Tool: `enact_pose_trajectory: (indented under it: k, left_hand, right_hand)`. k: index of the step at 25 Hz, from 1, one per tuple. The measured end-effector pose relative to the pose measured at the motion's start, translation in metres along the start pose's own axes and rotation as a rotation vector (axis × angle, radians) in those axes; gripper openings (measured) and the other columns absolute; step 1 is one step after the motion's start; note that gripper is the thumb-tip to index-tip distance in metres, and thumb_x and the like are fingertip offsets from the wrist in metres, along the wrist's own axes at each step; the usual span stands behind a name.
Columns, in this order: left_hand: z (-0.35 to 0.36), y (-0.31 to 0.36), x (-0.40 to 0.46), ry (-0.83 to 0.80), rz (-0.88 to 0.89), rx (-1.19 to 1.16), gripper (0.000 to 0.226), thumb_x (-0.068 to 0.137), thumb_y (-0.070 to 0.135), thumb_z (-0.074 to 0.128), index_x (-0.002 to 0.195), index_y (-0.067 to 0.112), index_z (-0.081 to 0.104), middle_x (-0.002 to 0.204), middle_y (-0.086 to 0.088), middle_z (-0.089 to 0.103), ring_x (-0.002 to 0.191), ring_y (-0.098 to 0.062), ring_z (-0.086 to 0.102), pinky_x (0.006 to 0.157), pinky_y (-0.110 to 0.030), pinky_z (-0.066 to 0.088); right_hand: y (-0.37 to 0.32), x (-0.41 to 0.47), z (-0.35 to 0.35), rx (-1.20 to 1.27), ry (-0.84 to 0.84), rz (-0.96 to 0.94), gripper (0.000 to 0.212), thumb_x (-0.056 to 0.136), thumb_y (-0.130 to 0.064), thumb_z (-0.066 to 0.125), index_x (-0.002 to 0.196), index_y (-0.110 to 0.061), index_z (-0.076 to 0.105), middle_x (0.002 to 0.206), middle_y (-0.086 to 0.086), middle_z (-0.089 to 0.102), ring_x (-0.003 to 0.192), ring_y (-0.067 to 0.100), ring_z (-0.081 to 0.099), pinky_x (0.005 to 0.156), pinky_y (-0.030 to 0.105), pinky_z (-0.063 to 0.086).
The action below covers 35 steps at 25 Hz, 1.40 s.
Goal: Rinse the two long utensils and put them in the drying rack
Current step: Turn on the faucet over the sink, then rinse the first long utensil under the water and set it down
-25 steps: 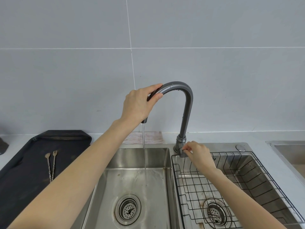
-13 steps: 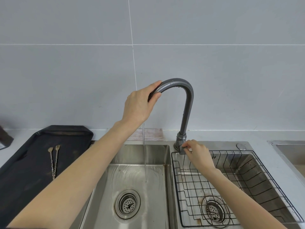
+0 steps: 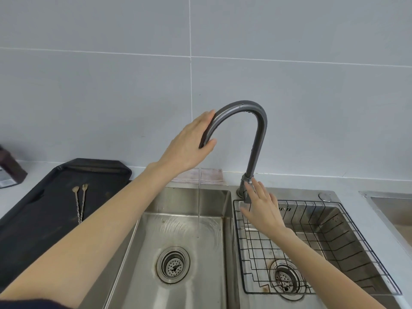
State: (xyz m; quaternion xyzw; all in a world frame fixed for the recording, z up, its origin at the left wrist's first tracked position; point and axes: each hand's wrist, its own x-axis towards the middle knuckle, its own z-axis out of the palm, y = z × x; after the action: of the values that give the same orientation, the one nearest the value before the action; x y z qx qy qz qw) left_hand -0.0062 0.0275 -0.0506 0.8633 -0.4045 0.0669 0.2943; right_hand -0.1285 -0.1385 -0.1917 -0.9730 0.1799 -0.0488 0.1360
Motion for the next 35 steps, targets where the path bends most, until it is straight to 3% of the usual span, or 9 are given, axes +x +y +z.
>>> enact_pose_trajectory:
  k: [2,5,11,21,29,35]
  left_hand:
    - [-0.005,-0.014,-0.012,-0.067,-0.028,0.070,0.070,0.092,0.032,0.046,0.147,0.021,0.005,0.159,-0.004,0.010,0.146,-0.019,0.013,0.120,-0.041,0.016]
    - [-0.016,-0.035,-0.032,-0.127,-0.121,0.136,0.080,0.088,0.042,0.048,0.146,0.024,-0.005,0.159,-0.002,-0.001,0.147,-0.019,0.000,0.120,-0.047,0.004]
    - [-0.034,-0.080,-0.077,-0.162,-0.214,0.131,0.084,0.086,0.049,0.049,0.147,0.024,-0.003,0.159,-0.002,-0.002,0.147,-0.020,-0.001,0.119,-0.047,0.001]
    - [-0.048,-0.177,-0.144,-0.260,-0.309,0.224,0.084,0.085,0.054,0.048,0.147,0.019,0.003,0.159,-0.008,0.002,0.146,-0.024,0.005,0.119,-0.048,0.008]
    - [-0.055,-0.252,-0.178,-0.333,-0.406,0.220,0.081,0.084,0.052,0.050,0.147,0.016,0.014,0.156,-0.009,0.019,0.142,-0.026,0.023,0.117,-0.046,0.022]
    - [-0.047,-0.300,-0.191,-0.396,-0.562,0.192,0.074,0.087,0.048,0.049,0.145,0.017,0.017,0.153,-0.006,0.027,0.136,-0.026,0.034,0.108,-0.043,0.035]
  right_hand:
    - [-0.012,-0.007,0.002,-0.038,-0.025,-0.005,0.076,0.091,-0.040,0.050,0.148,-0.021,0.003,0.159,0.002,-0.007,0.147,0.020,-0.006,0.120,0.045,0.003]
    - [-0.038,-0.018,0.006,-0.064,-0.032,0.005,0.086,0.089,-0.045,0.052,0.147,-0.020,-0.006,0.158,0.005,-0.013,0.147,0.023,-0.011,0.119,0.046,-0.001]
    - [-0.095,-0.031,0.018,-0.075,-0.093,0.028,0.084,0.089,-0.048,0.049,0.148,-0.021,-0.004,0.160,0.004,-0.005,0.147,0.025,-0.009,0.118,0.050,-0.006]
    - [-0.191,-0.025,0.057,-0.013,-0.165,-0.023,0.078,0.091,-0.044,0.048,0.148,-0.020,0.001,0.160,0.003,0.003,0.147,0.022,-0.002,0.119,0.045,-0.001]
    - [-0.257,-0.006,0.099,0.111,-0.265,-0.058,0.066,0.091,-0.034,0.051,0.146,-0.017,0.018,0.157,0.006,0.019,0.143,0.024,0.020,0.116,0.039,0.021]
    - [-0.306,0.021,0.129,0.160,-0.317,-0.099,0.043,0.093,-0.026,0.048,0.134,-0.014,0.042,0.134,0.008,0.048,0.123,0.026,0.045,0.096,0.037,0.043]
